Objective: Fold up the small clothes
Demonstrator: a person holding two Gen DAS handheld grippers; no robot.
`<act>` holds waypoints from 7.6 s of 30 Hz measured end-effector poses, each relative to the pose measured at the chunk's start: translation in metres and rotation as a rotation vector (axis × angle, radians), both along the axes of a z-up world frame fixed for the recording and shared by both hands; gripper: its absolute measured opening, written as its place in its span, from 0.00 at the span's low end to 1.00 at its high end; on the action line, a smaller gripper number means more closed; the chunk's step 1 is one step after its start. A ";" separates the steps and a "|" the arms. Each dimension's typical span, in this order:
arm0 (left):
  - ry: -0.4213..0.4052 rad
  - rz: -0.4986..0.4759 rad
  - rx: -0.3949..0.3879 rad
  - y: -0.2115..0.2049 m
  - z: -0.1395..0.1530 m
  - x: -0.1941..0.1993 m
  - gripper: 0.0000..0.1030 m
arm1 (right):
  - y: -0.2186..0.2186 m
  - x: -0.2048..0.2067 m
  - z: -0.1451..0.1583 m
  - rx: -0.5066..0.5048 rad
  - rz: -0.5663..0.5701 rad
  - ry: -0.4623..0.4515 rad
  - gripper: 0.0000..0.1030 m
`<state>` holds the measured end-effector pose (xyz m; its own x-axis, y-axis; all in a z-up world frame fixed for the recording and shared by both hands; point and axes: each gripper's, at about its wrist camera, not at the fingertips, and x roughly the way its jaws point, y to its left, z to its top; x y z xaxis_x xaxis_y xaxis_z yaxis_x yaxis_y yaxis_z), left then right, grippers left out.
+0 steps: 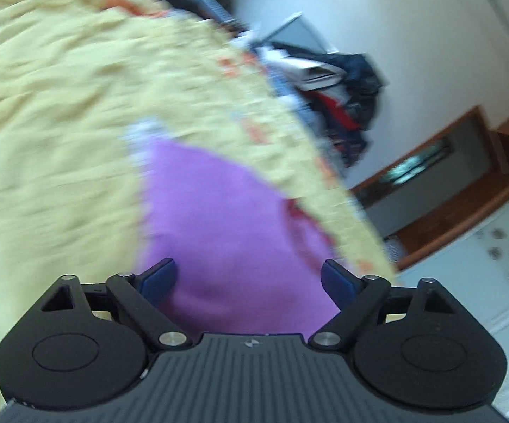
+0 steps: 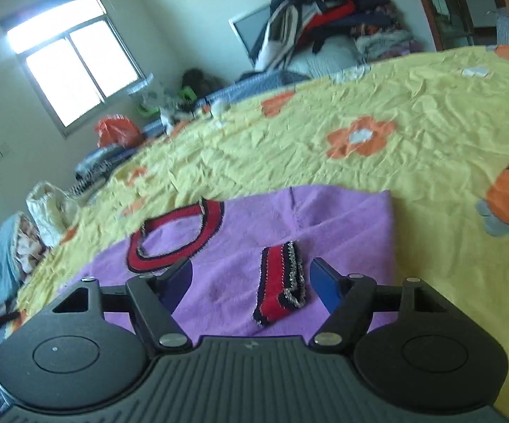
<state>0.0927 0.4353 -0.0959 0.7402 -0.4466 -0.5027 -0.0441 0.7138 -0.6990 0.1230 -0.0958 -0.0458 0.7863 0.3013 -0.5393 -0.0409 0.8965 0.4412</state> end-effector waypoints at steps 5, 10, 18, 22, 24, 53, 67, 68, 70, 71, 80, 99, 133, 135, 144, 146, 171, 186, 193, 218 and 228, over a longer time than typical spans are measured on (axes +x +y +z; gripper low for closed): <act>-0.025 -0.012 -0.089 0.025 -0.019 -0.025 0.73 | 0.006 0.015 -0.016 -0.023 -0.050 0.090 0.70; -0.034 0.040 -0.116 0.033 -0.007 -0.041 0.81 | 0.018 0.028 -0.021 0.026 0.029 0.113 0.05; 0.026 0.016 -0.052 0.018 -0.004 -0.003 0.64 | 0.011 0.001 0.028 0.000 0.025 -0.037 0.05; 0.091 0.037 -0.012 0.020 -0.011 -0.002 0.23 | 0.003 -0.008 0.035 -0.068 -0.015 -0.047 0.05; 0.104 0.043 0.010 0.025 -0.014 -0.008 0.21 | -0.001 -0.003 0.016 -0.109 -0.009 0.019 0.06; -0.068 -0.141 0.242 -0.010 0.004 -0.060 0.79 | 0.038 -0.117 -0.019 -0.555 0.267 -0.038 0.65; -0.027 -0.183 0.157 0.004 -0.016 -0.114 0.95 | 0.004 -0.148 -0.010 -0.365 0.199 0.042 0.88; -0.017 -0.190 0.135 0.002 -0.020 -0.113 0.95 | 0.002 -0.143 -0.014 -0.313 0.208 0.064 0.83; 0.012 -0.198 0.079 0.002 -0.032 -0.113 0.80 | 0.003 -0.146 -0.016 -0.276 0.207 0.046 0.70; 0.013 -0.198 0.064 0.002 -0.036 -0.115 0.71 | 0.002 -0.149 -0.016 -0.251 0.224 0.040 0.62; 0.006 -0.138 -0.068 0.033 -0.064 -0.121 0.66 | -0.033 -0.154 -0.025 0.029 0.187 0.066 0.35; -0.192 -0.225 -0.320 0.025 0.000 -0.087 0.05 | -0.033 -0.111 0.013 0.397 0.209 -0.043 0.06; -0.213 -0.506 0.020 -0.016 -0.019 -0.085 0.05 | -0.025 -0.136 -0.018 0.299 0.349 -0.013 0.05; -0.251 -0.490 -0.013 -0.013 -0.010 -0.091 0.05 | -0.032 -0.139 -0.007 0.382 0.333 -0.059 0.05; -0.348 -0.305 -0.140 0.003 0.024 -0.048 0.05 | -0.061 -0.098 0.023 0.523 0.225 -0.156 0.04; -0.355 -0.264 -0.194 0.010 0.027 -0.030 0.05 | -0.069 -0.084 0.024 0.519 0.185 -0.168 0.04; -0.171 -0.276 -0.128 0.032 -0.032 -0.092 0.76 | 0.028 -0.185 -0.045 0.304 0.266 0.149 0.13; -0.050 -0.209 -0.273 0.050 -0.067 -0.101 0.02 | 0.006 -0.203 -0.034 0.422 0.172 0.057 0.05; -0.095 -0.215 -0.275 0.048 -0.046 -0.109 0.02 | -0.010 -0.209 -0.022 0.452 0.126 -0.007 0.04; -0.071 -0.117 -0.435 0.069 -0.080 -0.133 0.02 | 0.007 -0.215 -0.022 0.088 0.092 0.042 0.81; -0.055 -0.133 -0.430 0.061 -0.079 -0.121 0.02 | -0.006 -0.217 -0.049 0.389 -0.006 0.045 0.05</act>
